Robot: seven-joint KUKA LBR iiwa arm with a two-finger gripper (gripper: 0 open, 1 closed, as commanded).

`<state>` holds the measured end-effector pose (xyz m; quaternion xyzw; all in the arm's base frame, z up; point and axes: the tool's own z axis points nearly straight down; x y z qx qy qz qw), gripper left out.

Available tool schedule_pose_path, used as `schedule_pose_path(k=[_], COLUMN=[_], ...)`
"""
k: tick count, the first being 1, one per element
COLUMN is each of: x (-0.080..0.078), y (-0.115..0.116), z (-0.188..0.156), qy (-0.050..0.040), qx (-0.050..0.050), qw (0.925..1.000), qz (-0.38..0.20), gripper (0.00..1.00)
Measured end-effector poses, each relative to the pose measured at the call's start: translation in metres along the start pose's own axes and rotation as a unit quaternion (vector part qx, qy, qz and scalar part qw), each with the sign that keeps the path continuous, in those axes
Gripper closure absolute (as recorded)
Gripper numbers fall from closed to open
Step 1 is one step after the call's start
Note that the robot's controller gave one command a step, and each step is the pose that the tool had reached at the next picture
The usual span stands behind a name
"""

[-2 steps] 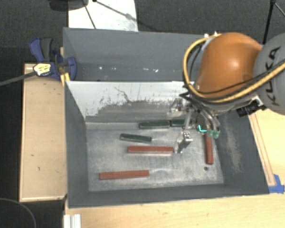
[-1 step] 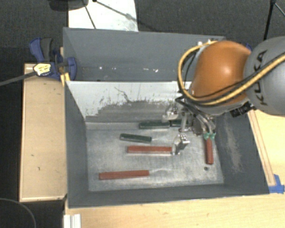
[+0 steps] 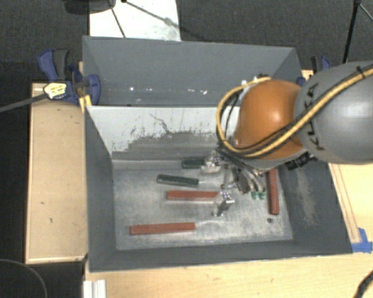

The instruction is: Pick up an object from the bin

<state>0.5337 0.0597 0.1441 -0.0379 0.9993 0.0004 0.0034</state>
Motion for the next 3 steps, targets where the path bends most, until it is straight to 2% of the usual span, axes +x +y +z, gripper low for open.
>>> schedule_pose_path(k=[1,2,3], x=[-0.023,-0.023,-0.047], y=[-0.005,-0.005,0.027], z=[0.068,0.068,-0.112], qy=[-0.0049,-0.0049,-0.0018], qx=[-0.001,-0.001,0.000], qw=[0.9999,0.9999,0.9998], qz=[-0.015,-0.014,-0.018], gripper=[1.00,1.00,1.00])
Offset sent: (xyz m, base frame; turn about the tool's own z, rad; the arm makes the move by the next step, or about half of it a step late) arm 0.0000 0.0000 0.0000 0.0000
